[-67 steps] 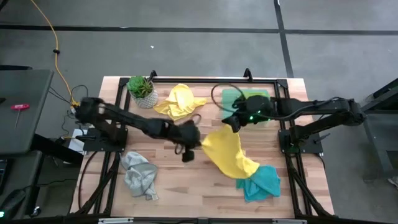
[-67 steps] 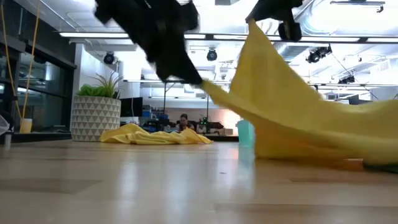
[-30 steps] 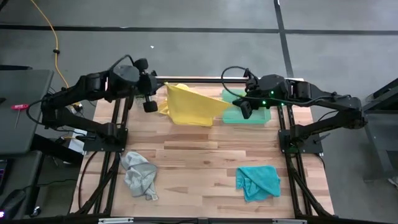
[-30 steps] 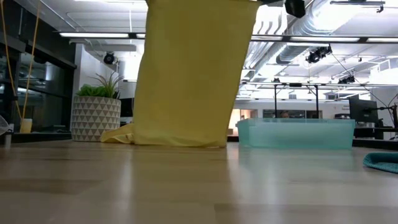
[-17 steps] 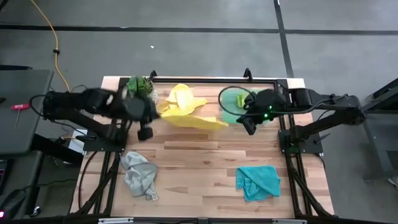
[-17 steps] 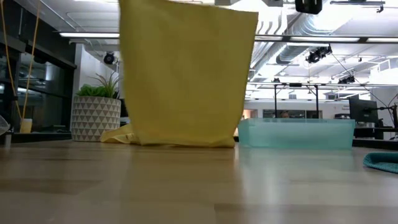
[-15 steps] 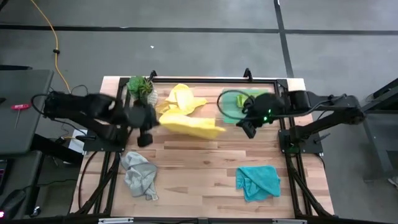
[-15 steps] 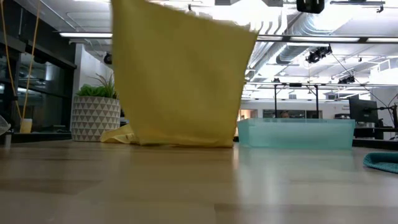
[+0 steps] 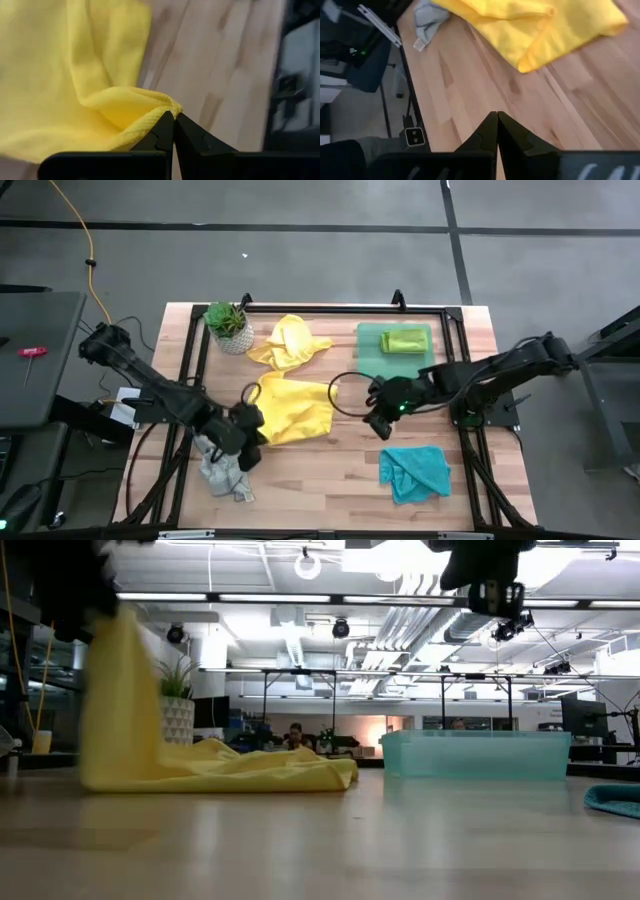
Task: Fold microfiber towels
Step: Fold the bottom yellow towel
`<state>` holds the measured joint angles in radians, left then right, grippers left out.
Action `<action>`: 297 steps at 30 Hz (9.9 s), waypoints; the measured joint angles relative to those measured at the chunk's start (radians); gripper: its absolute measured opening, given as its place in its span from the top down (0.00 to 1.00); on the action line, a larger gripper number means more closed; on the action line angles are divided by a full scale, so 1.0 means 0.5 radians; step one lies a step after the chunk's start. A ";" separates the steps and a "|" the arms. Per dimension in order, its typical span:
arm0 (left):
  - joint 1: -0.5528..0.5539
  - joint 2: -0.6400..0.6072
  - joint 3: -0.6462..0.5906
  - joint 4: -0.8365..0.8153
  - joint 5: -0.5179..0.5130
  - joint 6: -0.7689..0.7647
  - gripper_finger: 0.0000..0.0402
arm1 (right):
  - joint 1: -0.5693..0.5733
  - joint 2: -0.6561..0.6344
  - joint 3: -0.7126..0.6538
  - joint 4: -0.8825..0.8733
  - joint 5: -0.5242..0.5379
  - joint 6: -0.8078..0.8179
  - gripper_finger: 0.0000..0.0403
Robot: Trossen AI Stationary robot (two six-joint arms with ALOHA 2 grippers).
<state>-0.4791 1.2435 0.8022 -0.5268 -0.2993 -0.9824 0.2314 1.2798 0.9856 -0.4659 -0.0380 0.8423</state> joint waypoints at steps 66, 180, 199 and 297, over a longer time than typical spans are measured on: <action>-0.010 0.493 -0.096 0.277 0.178 -0.019 1.00 | -0.418 1.587 0.658 0.643 0.215 -2.328 0.77; 0.139 0.099 -0.320 0.853 0.624 -0.325 1.00 | 0.521 0.380 -0.201 0.390 -0.069 0.232 1.00; 0.970 -0.016 -0.317 0.351 0.320 0.629 1.00 | -0.053 0.298 -0.202 -0.222 0.340 -0.288 1.00; 0.416 0.617 -0.402 0.779 0.258 1.522 0.89 | 0.245 0.494 -0.201 0.434 0.290 -0.717 0.45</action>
<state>-0.2710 1.5520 0.6010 -0.1371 -0.1701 -0.2216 0.3538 1.5268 0.8852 -0.2489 0.1070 0.4839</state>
